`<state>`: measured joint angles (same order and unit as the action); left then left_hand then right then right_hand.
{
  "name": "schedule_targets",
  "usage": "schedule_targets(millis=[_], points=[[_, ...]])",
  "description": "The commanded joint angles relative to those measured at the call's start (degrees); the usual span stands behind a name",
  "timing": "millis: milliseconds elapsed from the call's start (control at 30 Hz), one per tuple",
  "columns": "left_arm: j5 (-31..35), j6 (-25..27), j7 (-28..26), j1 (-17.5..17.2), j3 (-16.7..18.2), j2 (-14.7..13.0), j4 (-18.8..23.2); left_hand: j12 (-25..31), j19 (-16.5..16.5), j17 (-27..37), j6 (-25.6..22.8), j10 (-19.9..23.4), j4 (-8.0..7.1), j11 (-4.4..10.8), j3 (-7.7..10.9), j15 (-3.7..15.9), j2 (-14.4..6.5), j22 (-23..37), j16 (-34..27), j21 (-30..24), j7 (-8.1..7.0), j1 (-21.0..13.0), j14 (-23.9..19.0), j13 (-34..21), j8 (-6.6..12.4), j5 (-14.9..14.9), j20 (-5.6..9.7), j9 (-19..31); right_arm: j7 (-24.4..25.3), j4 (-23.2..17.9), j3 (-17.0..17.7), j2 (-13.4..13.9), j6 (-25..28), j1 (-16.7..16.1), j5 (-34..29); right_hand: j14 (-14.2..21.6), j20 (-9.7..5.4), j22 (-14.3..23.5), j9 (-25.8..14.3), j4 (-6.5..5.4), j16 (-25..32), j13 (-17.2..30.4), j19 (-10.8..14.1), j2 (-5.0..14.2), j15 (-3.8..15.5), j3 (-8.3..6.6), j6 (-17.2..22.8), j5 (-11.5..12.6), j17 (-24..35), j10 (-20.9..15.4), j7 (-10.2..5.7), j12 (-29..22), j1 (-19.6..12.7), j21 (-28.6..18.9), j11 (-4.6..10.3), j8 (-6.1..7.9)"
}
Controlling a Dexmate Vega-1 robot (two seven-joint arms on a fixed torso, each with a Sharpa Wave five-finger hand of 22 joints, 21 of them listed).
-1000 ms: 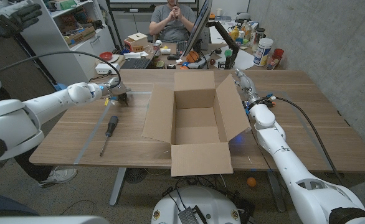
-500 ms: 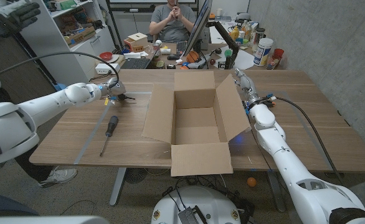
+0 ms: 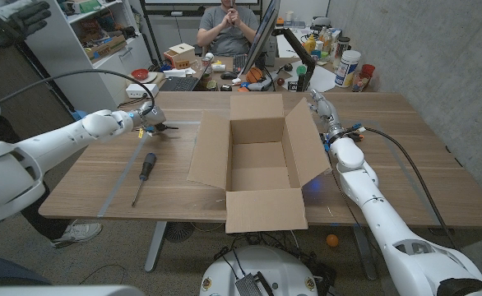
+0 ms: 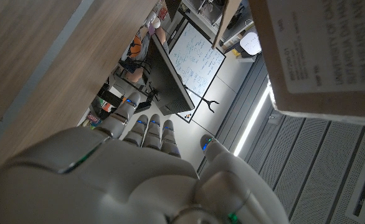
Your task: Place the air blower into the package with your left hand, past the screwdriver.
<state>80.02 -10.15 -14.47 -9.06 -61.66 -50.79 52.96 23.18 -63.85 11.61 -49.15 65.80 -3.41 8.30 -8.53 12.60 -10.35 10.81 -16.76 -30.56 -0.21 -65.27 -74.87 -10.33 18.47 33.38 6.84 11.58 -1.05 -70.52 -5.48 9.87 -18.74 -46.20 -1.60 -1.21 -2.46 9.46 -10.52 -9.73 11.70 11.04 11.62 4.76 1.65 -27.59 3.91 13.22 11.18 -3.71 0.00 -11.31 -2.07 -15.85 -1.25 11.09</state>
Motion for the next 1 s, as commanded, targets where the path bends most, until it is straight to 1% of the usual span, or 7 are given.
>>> schedule_targets(millis=[33,367,533,733,767,800,1000], points=[[-3.5,1.9,2.2,-3.9,6.4,-2.5,6.1,-0.5,-0.3,0.3,-5.1,0.1,-0.29,0.22,-0.09,0.08,0.1,0.1,-0.3,-0.3,4.93,-0.9,-0.7,0.0,-0.49,-0.4,-0.08,0.3,0.0,-1.5,-0.2,0.2,0.8,-0.5,-0.2,0.4,-2.35,0.3,-0.2,0.08,0.2,0.1,0.5,4.04,1.33,-0.05,0.4,0.3,0.2,-0.5,0.06,-0.5,0.6,0.3,0.15,0.27],[-6.0,4.4,3.7,-7.4,12.6,-4.5,11.7,-0.7,-0.4,0.4,-5.6,0.6,-0.73,0.11,-0.14,0.01,0.0,0.1,-0.3,-0.4,5.06,-1.0,-1.0,0.0,-0.71,-0.7,-0.1,0.3,-0.2,-1.8,-0.6,0.2,0.9,-0.5,-0.3,0.4,-2.35,0.3,-0.2,0.08,0.1,0.1,0.6,4.03,1.28,-0.05,0.5,0.3,0.2,-0.6,0.13,-0.4,0.6,0.5,0.16,0.23],[-9.8,5.5,3.8,-9.9,16.4,-4.7,14.0,-0.9,-0.4,0.5,-5.7,0.8,-0.99,-0.01,-0.14,0.04,0.0,0.1,-0.3,-0.5,5.11,-1.0,-1.2,0.0,-0.86,-0.9,-0.07,0.4,-0.2,-2.4,-0.7,0.3,1.0,-0.6,-0.4,0.4,-2.37,0.3,-0.2,0.08,0.1,0.1,0.6,4.03,1.3,-0.04,0.5,0.3,0.2,-0.6,0.12,-0.4,0.6,0.6,0.11,0.22],[-11.6,6.9,3.5,-11.9,19.2,-5.0,16.3,-1.1,-0.5,0.5,-5.8,0.9,-1.23,0.01,-0.17,0.04,-0.1,0.1,-0.4,-0.5,5.04,-1.0,-1.3,0.0,-1.01,-1.1,-0.1,0.5,-0.2,-3.3,-0.7,0.4,1.3,-1.0,-0.5,0.4,-2.37,0.3,-0.2,0.07,0.1,0.1,0.7,4.02,1.3,-0.03,0.5,0.3,0.2,-0.6,0.15,-0.4,0.6,0.7,0.15,0.2],[-12.8,7.0,3.5,-12.3,20.0,-4.9,16.7,-1.1,-0.4,0.6,-5.9,1.1,-1.38,0.2,-0.19,0.01,-0.1,0.1,-0.4,-0.5,5.05,-1.0,-1.4,0.0,-1.09,-1.2,-0.12,0.5,-0.3,-3.5,-0.8,0.5,1.3,-1.1,-0.5,0.4,-2.38,0.3,-0.2,0.07,0.1,0.1,0.7,4.02,1.28,-0.03,0.5,0.3,0.2,-0.6,0.14,-0.4,0.6,0.7,0.15,0.2],[-13.3,7.3,3.2,-12.7,20.6,-4.9,17.0,-1.3,-0.4,0.6,-5.9,0.9,-1.47,-0.05,-0.21,0.03,-0.1,0.1,-0.4,-0.5,5.07,-1.0,-1.4,0.0,-1.15,-1.3,-0.13,0.5,-0.3,-3.6,-0.7,0.4,1.3,-1.2,-0.5,0.4,-2.32,0.3,-0.2,0.07,0.1,0.1,0.7,4.02,1.29,-0.03,0.5,0.3,0.2,-0.6,0.17,-0.4,0.6,0.8,0.12,0.2],[-16.6,7.8,3.5,-14.7,23.5,-5.2,19.6,-1.7,-0.3,0.7,-6.0,0.9,-2.01,0.16,-0.3,0.05,0.0,0.1,-0.3,-0.5,4.99,-1.1,-1.5,-0.1,-1.52,-1.6,-0.03,0.6,-0.4,-4.5,-0.7,0.5,1.7,-1.7,-0.4,0.5,-2.37,0.3,-0.2,0.06,0.0,0.1,0.8,4.02,1.28,-0.01,0.5,0.3,0.2,-0.6,0.27,-0.4,0.6,0.9,0.02,0.17]])
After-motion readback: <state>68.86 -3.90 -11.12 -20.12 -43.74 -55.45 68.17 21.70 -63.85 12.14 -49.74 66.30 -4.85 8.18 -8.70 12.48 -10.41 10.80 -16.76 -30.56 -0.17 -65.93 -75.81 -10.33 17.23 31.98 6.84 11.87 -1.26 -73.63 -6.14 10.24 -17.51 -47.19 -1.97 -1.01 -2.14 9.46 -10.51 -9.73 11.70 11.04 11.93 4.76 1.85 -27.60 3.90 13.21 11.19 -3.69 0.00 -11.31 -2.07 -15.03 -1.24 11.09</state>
